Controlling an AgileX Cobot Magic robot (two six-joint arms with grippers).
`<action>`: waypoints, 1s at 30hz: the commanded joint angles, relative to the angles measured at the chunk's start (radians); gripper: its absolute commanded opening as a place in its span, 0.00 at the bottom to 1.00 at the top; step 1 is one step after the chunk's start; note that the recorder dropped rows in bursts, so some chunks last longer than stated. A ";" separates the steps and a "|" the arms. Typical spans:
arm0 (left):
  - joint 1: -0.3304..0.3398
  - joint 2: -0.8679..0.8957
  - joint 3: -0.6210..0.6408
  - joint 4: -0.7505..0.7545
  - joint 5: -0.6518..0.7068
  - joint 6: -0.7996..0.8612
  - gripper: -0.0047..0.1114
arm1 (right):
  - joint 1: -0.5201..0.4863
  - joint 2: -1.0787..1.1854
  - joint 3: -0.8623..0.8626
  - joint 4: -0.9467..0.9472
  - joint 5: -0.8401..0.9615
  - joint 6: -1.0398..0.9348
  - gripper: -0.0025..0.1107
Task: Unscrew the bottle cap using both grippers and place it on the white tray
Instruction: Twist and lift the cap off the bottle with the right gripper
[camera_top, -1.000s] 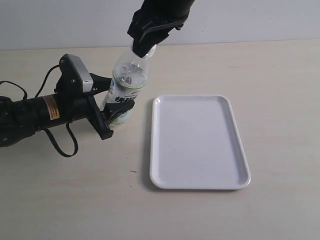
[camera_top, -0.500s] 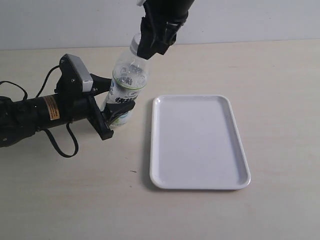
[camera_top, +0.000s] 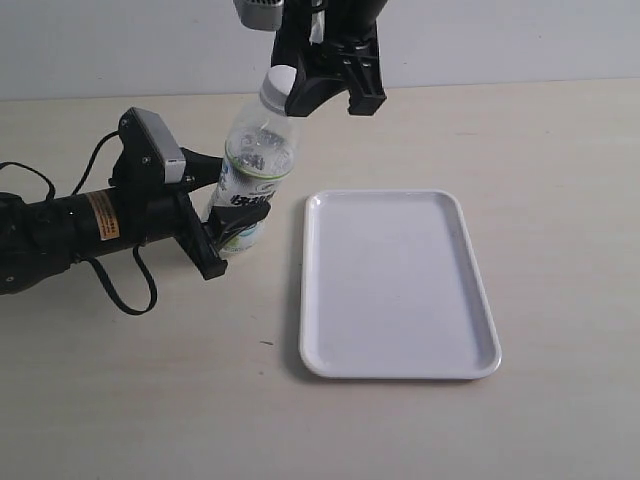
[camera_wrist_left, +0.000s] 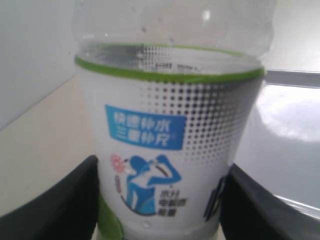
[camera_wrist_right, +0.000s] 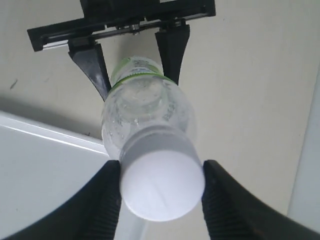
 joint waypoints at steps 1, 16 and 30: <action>-0.004 -0.016 0.000 -0.038 -0.063 -0.041 0.04 | 0.002 -0.001 -0.008 -0.020 -0.012 -0.146 0.02; -0.004 -0.016 0.000 -0.038 -0.063 -0.041 0.04 | 0.002 -0.001 -0.008 -0.012 -0.012 -0.562 0.02; -0.004 -0.016 0.000 -0.048 -0.063 -0.046 0.04 | 0.002 -0.003 -0.008 -0.020 -0.031 -0.672 0.02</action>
